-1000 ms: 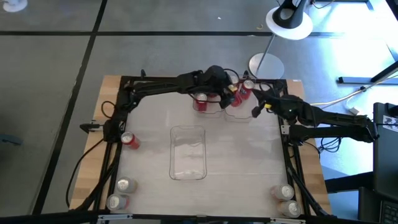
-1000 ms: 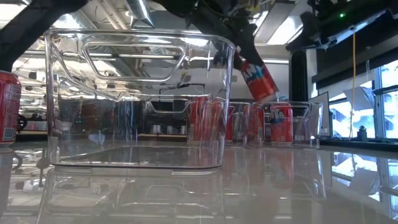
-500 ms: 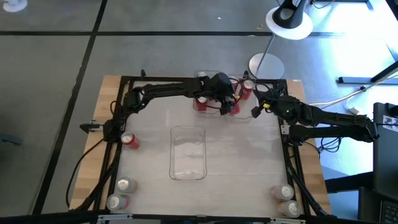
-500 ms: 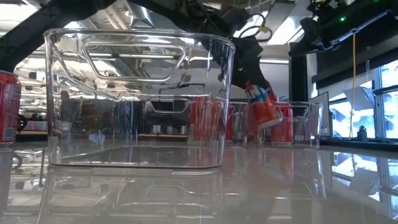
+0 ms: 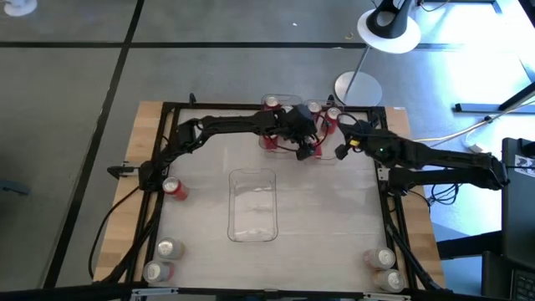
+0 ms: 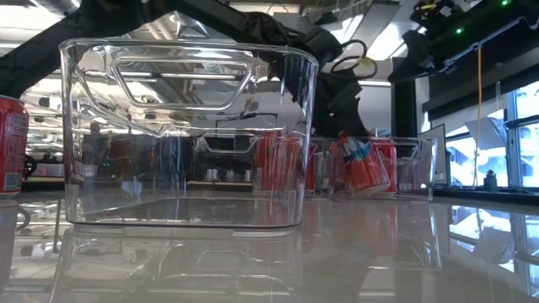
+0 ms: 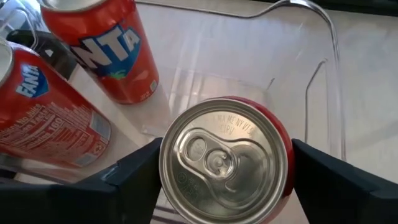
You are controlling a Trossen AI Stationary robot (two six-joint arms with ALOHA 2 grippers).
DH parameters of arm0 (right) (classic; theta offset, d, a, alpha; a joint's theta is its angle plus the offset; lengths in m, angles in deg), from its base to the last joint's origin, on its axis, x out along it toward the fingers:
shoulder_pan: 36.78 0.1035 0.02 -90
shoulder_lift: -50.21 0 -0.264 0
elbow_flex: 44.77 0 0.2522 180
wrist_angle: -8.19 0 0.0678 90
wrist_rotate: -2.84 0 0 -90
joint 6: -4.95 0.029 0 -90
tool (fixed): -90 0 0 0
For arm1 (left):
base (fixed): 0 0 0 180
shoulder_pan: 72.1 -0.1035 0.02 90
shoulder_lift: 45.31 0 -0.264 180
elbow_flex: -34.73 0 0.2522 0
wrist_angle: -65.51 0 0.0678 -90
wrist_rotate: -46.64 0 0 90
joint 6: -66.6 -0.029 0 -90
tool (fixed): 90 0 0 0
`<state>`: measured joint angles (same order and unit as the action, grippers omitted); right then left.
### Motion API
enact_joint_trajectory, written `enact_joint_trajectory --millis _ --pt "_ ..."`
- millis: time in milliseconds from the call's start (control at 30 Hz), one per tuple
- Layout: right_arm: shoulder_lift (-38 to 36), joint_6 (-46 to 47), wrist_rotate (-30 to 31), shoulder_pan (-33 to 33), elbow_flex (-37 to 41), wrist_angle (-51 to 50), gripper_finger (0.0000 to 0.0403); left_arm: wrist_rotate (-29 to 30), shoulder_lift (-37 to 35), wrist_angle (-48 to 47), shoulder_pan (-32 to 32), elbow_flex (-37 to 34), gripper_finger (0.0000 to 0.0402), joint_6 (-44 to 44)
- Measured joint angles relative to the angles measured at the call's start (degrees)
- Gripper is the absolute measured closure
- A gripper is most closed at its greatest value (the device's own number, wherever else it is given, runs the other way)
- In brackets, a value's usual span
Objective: Sort soda cans
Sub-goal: Put the top red soda can into the top right transparent bin, then put the red soda can into the top right transparent bin
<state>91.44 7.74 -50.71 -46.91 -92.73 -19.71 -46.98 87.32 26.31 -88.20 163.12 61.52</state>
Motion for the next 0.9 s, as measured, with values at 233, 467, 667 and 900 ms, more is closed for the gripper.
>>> enact_joint_trajectory --millis 233,467,667,900 --pt "2.3 0.0 0.0 0.0 0.0 0.1 0.0402 0.1 0.1 -0.7 0.1 -0.2 0.0059 -0.5" --pt "3.6 0.0 0.0 0.0 0.0 0.2 0.0402 0.1 0.1 2.3 1.0 -0.3 0.0055 -0.5" --pt "3.6 0.0 0.0 0.0 0.0 0.2 0.0402 0.4 0.1 3.8 2.3 -0.3 0.0054 -1.5" --pt "3.6 0.0 0.0 0.0 0.0 0.2 0.0402 4.0 -4.2 -0.5 3.3 -0.3 0.0053 -1.7"
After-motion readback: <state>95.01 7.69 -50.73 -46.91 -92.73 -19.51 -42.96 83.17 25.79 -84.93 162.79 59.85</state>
